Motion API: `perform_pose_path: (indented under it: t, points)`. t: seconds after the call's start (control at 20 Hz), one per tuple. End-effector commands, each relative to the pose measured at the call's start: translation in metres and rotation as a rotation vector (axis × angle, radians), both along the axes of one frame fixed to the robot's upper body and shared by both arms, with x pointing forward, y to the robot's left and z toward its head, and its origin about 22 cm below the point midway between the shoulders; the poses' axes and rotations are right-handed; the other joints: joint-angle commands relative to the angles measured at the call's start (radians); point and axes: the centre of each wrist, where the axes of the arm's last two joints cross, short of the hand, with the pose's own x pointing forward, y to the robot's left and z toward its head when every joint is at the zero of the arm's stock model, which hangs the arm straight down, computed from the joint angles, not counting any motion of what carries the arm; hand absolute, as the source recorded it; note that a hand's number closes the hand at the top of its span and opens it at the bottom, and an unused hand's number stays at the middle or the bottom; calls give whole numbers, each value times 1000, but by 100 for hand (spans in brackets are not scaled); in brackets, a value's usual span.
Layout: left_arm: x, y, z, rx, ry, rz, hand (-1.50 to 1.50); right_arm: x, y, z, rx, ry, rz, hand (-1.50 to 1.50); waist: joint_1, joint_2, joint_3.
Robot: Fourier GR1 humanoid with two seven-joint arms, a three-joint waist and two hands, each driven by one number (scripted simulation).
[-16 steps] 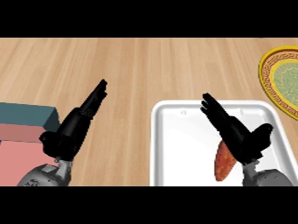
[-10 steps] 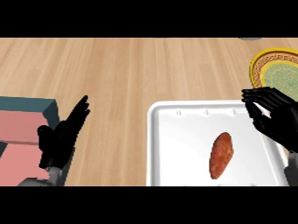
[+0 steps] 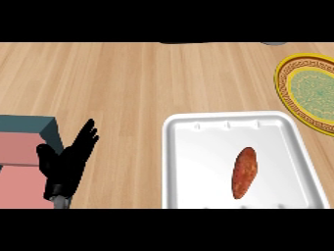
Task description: Pick the sweet potato from the tray and place it in the plate
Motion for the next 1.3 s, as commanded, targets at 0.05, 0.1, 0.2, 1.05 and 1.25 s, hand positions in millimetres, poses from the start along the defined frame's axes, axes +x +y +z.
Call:
perform_pose_path:
  t: [0.05,0.1,0.2,1.05,1.25]
  points:
    - [-1,9,-20,-5,78,20,0,-52,4,1,-51,-13,-21,-150,33,8,-4]
    - [0,23,-25,7,81,35,0,-57,-8,19,-91,8,-12,-150,28,8,-4]
    - [10,8,-23,-1,84,13,0,-54,13,21,-107,109,31,-150,33,10,-5]
    - [1,-10,-17,4,59,-18,0,-46,89,70,-354,722,239,-150,62,12,-4]
    - [9,8,-23,-10,69,-22,0,-26,112,57,-356,758,213,-150,66,14,-4]
